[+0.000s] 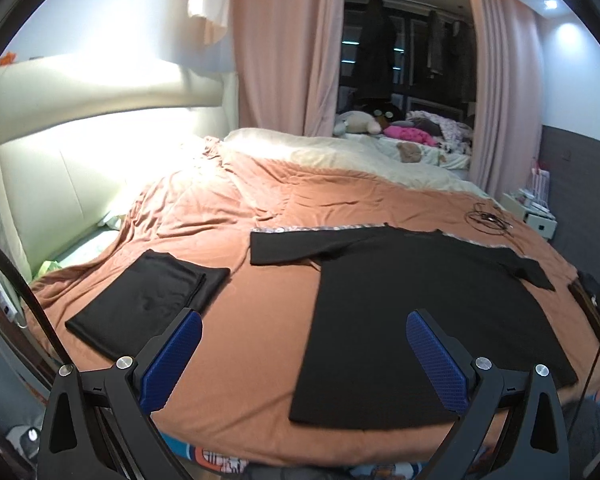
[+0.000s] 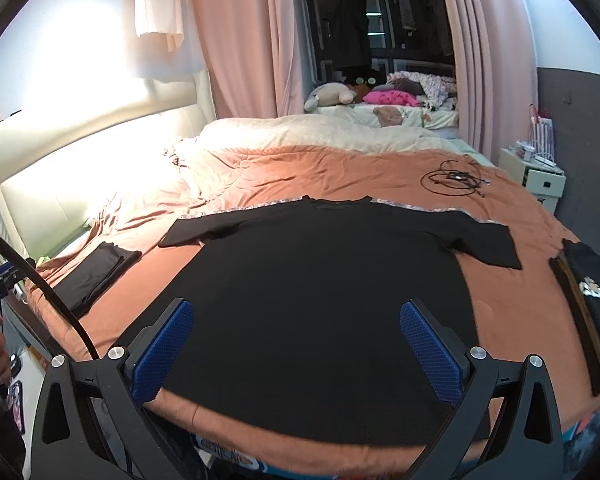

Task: Fold small clothes
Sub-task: 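Lower the left tool onto the black T-shirt's side edge and grasp it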

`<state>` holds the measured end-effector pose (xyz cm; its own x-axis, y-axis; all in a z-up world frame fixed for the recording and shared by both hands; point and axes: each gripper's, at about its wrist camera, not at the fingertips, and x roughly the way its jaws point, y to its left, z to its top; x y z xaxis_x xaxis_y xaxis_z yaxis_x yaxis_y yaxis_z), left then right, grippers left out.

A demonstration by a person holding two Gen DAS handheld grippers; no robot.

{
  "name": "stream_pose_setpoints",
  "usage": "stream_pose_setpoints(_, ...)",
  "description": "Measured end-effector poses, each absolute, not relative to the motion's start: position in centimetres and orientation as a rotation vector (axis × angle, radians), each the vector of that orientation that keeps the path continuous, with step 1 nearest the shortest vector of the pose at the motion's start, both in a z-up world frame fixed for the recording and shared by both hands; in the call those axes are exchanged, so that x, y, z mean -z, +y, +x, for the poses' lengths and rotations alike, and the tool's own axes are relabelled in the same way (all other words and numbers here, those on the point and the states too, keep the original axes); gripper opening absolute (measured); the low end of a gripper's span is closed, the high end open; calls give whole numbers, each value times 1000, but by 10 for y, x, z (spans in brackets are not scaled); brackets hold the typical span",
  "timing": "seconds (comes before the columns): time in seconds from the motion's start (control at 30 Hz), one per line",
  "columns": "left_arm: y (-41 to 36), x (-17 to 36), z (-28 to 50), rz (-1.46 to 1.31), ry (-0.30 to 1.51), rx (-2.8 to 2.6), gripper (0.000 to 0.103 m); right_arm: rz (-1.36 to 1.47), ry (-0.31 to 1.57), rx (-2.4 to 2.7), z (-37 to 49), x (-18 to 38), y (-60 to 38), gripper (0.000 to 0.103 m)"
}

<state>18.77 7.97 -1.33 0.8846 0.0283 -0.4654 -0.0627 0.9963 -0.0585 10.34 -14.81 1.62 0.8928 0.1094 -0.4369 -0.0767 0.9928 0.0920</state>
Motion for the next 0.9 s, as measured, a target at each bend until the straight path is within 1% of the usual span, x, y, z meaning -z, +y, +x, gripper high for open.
stream_pose_setpoints(0.07,88,15,206,-80,490,-57,101,75,466,-111,123,-17,-149,103)
stream_pose_setpoints(0.17,97,21,236,-84,523,-73,95,77,481,-120,151,-17,-153,103)
stream_pose_setpoints(0.23,102,23,255,-91,546,-72,88,81,494,-128,171,-17,-154,103)
stream_pose_setpoints(0.33,108,27,286,-100,582,-72,82,87,507,-137,193,-19,-160,103)
stream_pose_setpoints(0.4,113,30,307,-112,603,-70,76,94,514,-143,209,-20,-162,100)
stream_pose_setpoints(0.43,115,32,319,-121,617,-67,73,97,520,-148,220,-21,-162,96)
stream_pose_setpoints(0.53,122,37,350,-139,641,-70,72,113,549,-167,256,-22,-163,91)
stream_pose_setpoints(0.57,125,39,361,-146,650,-68,71,114,553,-173,265,-22,-163,90)
stream_pose_setpoints(0.63,131,44,384,-158,670,-66,66,115,567,-190,287,-21,-161,90)
stream_pose_setpoints(0.8,148,62,442,-195,719,-66,62,125,605,-235,340,-16,-161,90)
stream_pose_setpoints(0.83,152,67,454,-204,730,-65,62,128,614,-246,351,-15,-160,87)
stream_pose_setpoints(0.87,156,72,465,-212,741,-62,61,132,628,-261,364,-12,-158,81)
stream_pose_setpoints(0.9,158,76,474,-217,750,-59,59,132,638,-271,374,-10,-156,79)
